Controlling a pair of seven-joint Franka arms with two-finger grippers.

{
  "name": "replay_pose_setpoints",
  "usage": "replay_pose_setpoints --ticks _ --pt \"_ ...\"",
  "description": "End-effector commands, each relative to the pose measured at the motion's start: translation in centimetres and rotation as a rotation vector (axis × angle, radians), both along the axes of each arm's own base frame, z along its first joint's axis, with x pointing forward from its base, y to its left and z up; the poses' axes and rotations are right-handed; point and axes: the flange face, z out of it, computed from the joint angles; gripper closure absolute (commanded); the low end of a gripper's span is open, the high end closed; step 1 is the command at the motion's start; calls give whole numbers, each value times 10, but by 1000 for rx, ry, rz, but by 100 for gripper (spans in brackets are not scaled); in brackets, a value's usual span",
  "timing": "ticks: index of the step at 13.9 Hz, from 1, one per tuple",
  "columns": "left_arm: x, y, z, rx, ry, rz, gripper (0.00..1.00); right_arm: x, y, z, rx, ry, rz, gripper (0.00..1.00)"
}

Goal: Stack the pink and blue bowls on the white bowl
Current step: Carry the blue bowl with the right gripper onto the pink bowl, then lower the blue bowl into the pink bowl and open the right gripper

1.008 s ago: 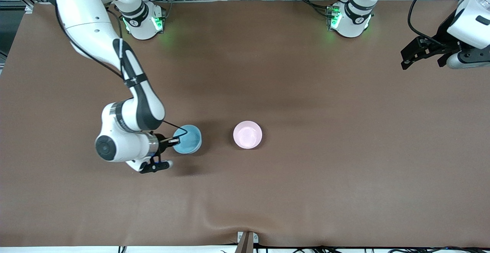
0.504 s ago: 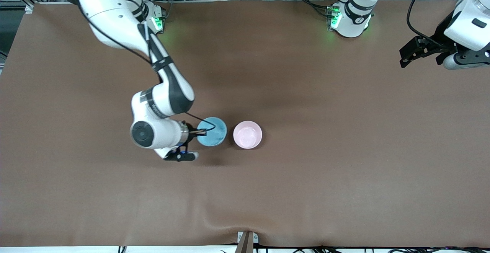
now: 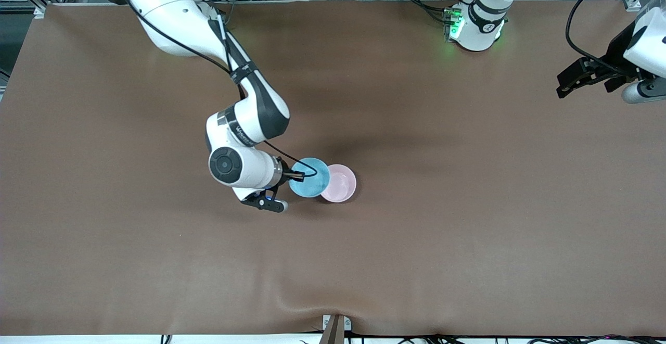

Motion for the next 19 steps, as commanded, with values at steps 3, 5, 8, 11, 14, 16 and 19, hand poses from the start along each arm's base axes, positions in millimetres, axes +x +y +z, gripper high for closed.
replay_pose_setpoints --ticks 3,5,8,11,14,16,19 --pt "5 2 -2 16 -18 -9 0 -3 20 -10 79 33 -120 100" --pt "4 3 0 17 -16 -4 0 -9 28 -13 122 75 -148 100" --pt "1 4 2 19 -17 -2 0 -10 29 -15 125 88 -177 100" --pt "1 7 0 18 -12 2 0 -14 39 -24 122 67 -175 100" --pt "1 7 -9 17 5 2 0 -16 47 -27 123 48 -175 100" --pt "1 7 -15 18 16 2 0 -17 46 -36 112 53 -173 100" --pt "2 10 -21 19 27 8 0 -17 46 -37 109 51 -170 100"
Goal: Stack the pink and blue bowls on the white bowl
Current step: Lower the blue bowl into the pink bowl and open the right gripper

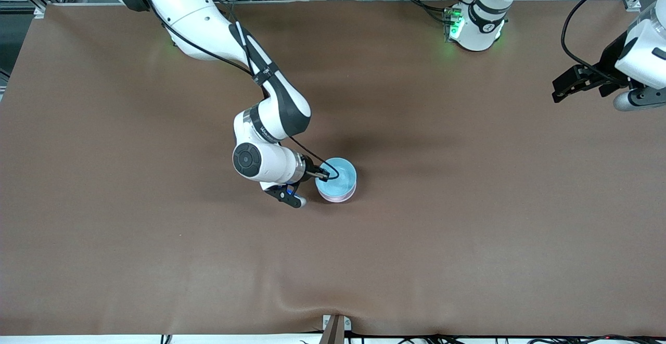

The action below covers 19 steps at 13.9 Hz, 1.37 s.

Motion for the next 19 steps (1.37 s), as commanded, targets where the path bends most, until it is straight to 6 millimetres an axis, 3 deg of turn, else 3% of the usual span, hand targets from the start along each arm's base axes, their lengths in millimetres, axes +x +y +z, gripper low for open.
replay_pose_setpoints --ticks 1,5,6,8,9,16,19 --pt "-2 6 -6 16 4 -1 0 1 2 0 1 -4 -14 100" --pt "-3 10 -12 10 19 8 0 1 2 0 0 -5 -8 99" --pt "-3 13 -11 9 17 14 0 1 2 0 0 -8 -2 86" --pt "-4 13 -13 9 22 16 0 2 0 -1 -13 -17 15 24" --pt "-4 13 -13 9 22 16 0 2 0 -1 -19 -19 12 0" --pt "-7 15 -16 11 28 19 0 13 -12 16 -11 -34 1 0" --pt "-7 16 -13 11 23 21 0 36 -50 36 -14 -52 -40 0"
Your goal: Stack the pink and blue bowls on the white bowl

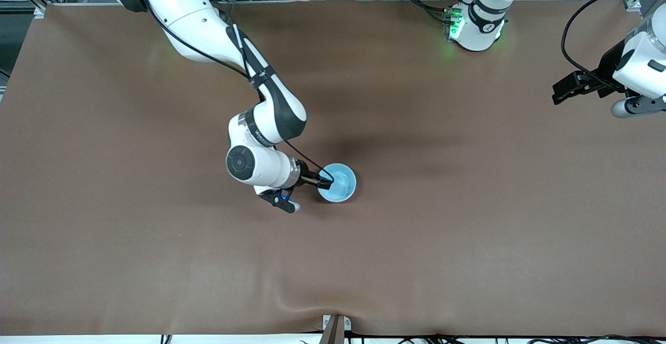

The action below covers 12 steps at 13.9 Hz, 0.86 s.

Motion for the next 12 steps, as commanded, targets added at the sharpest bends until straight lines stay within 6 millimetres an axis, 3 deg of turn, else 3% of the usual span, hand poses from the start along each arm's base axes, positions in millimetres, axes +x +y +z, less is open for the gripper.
replay_pose_setpoints --ticks 1,4,6,8,11,12 --pt "-7 2 5 7 -16 -5 0 19 -43 30 -22 5 7 0" --pt "-6 2 5 7 -19 -5 0 17 -84 61 -77 34 218 0" --pt "-6 2 6 6 -24 -5 0 29 -134 95 -85 -4 295 0" --pt "-7 3 8 7 -27 -4 0 37 -201 125 -66 -39 371 0" --pt "-6 2 10 6 -33 -5 0 36 -321 156 -65 -87 488 0" --pt "-6 2 10 6 -35 -5 0 29 -347 170 -91 -103 517 0"
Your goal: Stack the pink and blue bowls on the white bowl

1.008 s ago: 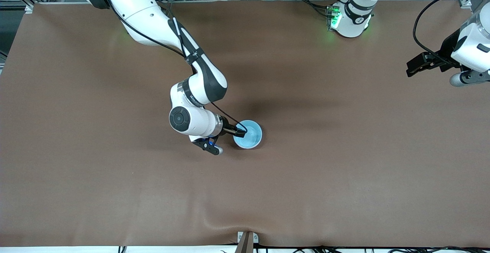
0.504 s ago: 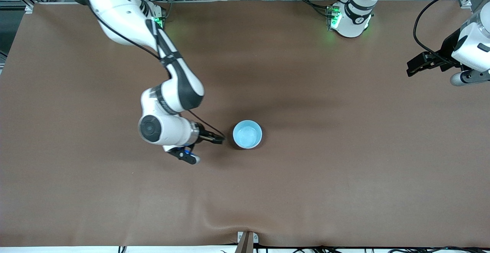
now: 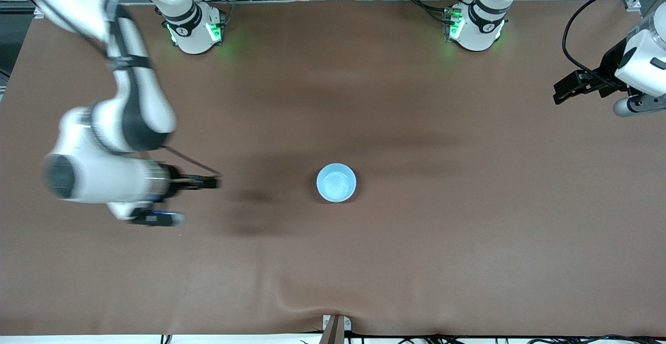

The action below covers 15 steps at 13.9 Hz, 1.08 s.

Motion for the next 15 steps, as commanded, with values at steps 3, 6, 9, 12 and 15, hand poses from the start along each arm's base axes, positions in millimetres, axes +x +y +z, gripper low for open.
replay_pose_setpoints --ticks 3,6,9,12,15 --pt "-4 1 8 6 -22 -7 0 -59 -85 87 -90 -86 118 0" --pt "-3 2 11 6 -28 -7 0 -109 -111 138 -146 -117 100 0" --pt "-1 4 15 3 -36 -4 0 -131 -138 171 -160 -128 58 0" --pt "0 6 20 3 -48 1 0 -129 -138 202 -195 -184 47 0" --pt "2 6 20 12 -49 -3 0 -137 -130 220 -199 -129 -17 0"
